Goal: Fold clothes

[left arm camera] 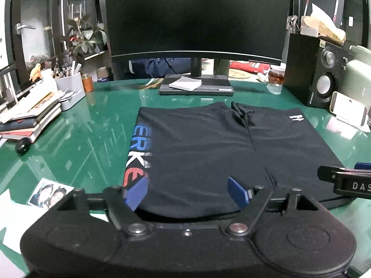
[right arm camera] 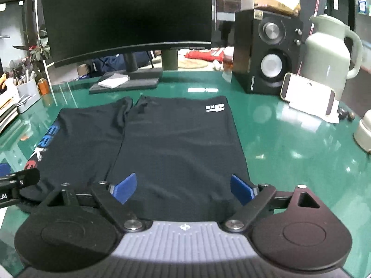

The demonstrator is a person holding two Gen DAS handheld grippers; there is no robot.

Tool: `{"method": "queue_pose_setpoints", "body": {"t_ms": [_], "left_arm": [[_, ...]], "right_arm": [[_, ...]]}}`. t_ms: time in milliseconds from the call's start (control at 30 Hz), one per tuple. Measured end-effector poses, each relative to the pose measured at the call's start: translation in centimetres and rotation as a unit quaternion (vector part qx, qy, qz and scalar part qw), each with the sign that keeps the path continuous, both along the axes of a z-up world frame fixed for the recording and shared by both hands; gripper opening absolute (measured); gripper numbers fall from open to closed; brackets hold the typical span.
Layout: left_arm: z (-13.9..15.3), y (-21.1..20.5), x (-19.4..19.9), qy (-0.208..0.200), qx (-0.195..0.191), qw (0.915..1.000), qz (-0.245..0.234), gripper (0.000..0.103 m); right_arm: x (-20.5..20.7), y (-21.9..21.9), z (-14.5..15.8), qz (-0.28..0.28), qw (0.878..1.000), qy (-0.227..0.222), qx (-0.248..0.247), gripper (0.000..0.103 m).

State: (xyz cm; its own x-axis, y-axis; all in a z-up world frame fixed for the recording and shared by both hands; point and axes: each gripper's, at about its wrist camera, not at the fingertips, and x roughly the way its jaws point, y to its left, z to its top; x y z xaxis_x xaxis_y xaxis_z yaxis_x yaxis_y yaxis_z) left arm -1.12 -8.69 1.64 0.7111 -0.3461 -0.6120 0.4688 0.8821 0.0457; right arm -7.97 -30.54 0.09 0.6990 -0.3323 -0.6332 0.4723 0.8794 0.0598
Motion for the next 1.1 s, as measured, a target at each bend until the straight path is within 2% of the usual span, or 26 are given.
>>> {"method": "queue_pose_setpoints", "body": {"t_ms": [33,133,200,233,433,867,1100], "left_arm": [[0.1,-0.2,-0.3,-0.003,0.009,0.9999,0.005,0.087],[0.3,-0.5,-0.8,-0.011,0.020,0.9997,0.009,0.090],[0.3,-0.7,-0.9,-0.010,0.026,0.9995,0.015,0.100],[0.3,-0.7,-1.0,-0.011,0.027,0.9994,0.018,0.101],[0.4,-0.5,-1.6,-0.017,0.029,0.9992,0.021,0.102],[1.6,0.7,-3.3,-0.018,0.010,0.9998,0.007,0.102],[2.2,1.1,-4.3,-0.026,0.001,0.9997,-0.003,0.102]], "right_arm": [[-0.2,0.0,0.0,-0.001,1.000,-0.001,0.001,0.093],[-0.9,0.4,0.2,-0.003,1.000,-0.009,0.002,0.099],[-1.3,0.6,0.4,-0.003,1.000,-0.014,0.001,0.101],[-1.7,0.8,0.5,-0.004,1.000,-0.016,0.000,0.102],[-2.2,1.5,0.7,-0.004,1.000,-0.015,-0.008,0.102],[-4.0,3.0,1.3,-0.003,1.000,-0.019,0.010,0.103],[-5.2,4.8,2.3,0.008,0.999,-0.033,-0.010,0.103]]}}
